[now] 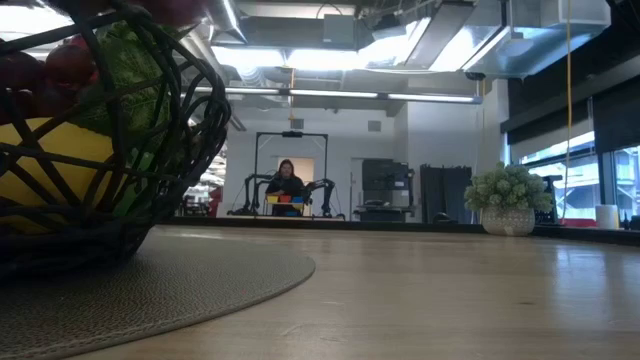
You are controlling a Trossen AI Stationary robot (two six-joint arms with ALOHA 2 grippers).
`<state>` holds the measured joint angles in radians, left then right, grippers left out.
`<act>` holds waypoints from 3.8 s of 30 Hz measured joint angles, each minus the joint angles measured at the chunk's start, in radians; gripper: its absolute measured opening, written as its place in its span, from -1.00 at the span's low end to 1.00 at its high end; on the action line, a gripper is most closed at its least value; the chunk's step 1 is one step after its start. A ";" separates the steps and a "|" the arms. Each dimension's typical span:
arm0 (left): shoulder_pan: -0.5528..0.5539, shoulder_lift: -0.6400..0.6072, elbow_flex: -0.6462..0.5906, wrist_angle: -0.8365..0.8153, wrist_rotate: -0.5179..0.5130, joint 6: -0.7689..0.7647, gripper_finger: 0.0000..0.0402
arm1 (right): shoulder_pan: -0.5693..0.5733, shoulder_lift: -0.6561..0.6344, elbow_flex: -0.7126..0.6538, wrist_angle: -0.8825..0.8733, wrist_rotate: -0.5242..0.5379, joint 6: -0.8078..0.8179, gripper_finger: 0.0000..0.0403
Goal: Build produce basket
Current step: Put the purple garlic into the black wire basket
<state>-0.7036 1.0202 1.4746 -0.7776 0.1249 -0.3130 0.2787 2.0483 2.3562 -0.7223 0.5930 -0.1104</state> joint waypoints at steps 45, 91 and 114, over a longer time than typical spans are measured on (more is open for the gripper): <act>-0.123 0.103 0.000 0.033 0.124 0.233 -1.00 | -0.002 0.000 0.000 0.000 0.000 0.029 -0.50; 0.065 0.097 -0.249 -0.245 -0.079 0.077 -0.99 | -0.002 0.000 0.000 -0.001 -0.020 0.027 -0.50; 0.114 0.105 -0.359 -0.244 -0.085 0.034 -0.87 | -0.002 0.000 0.000 -0.002 -0.020 0.023 -0.50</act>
<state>-0.5892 1.1255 1.1152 -1.0218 0.0398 -0.2787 0.2768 2.0483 2.3559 -0.7238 0.5732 -0.0875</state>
